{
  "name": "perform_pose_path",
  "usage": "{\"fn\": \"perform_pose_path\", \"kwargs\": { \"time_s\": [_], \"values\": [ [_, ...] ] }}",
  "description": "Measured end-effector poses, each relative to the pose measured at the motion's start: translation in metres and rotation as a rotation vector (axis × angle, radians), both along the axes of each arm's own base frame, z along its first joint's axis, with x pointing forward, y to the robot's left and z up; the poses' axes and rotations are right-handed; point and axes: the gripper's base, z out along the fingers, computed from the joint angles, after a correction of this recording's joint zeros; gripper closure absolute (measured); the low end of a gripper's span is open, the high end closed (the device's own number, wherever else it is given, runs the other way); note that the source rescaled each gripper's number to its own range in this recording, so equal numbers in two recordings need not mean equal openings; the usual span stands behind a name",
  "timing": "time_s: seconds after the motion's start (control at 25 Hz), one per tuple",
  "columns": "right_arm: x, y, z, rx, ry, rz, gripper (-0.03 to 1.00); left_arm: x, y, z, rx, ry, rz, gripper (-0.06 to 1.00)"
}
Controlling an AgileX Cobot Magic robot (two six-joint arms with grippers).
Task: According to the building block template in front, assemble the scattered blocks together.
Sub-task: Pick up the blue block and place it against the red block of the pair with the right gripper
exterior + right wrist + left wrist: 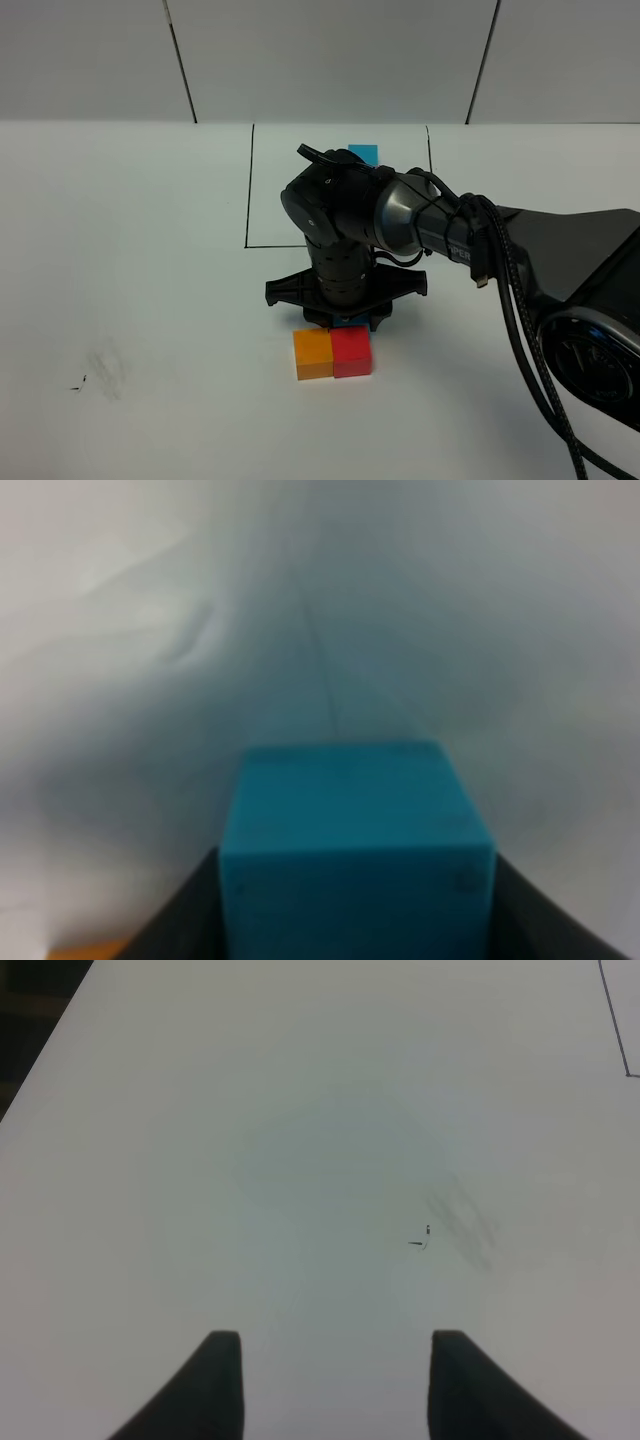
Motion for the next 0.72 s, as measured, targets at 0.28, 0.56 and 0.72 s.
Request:
{"fn": "perform_pose_path", "kwargs": {
  "time_s": [0.28,0.56,0.72],
  "values": [
    [0.0003,0.0006,0.0000,0.008,-0.005,-0.015,0.67,0.0000,0.0000,0.0000,0.000,0.000,0.000,0.94],
    [0.0008,0.0011,0.0000,0.011,-0.008,0.011,0.67,0.0000,0.0000,0.0000,0.000,0.000,0.000,0.94],
    [0.0012,0.0012,0.0000,0.005,-0.007,0.084,0.66,0.0000,0.0000,0.0000,0.000,0.000,0.000,0.94]
  ]
}}
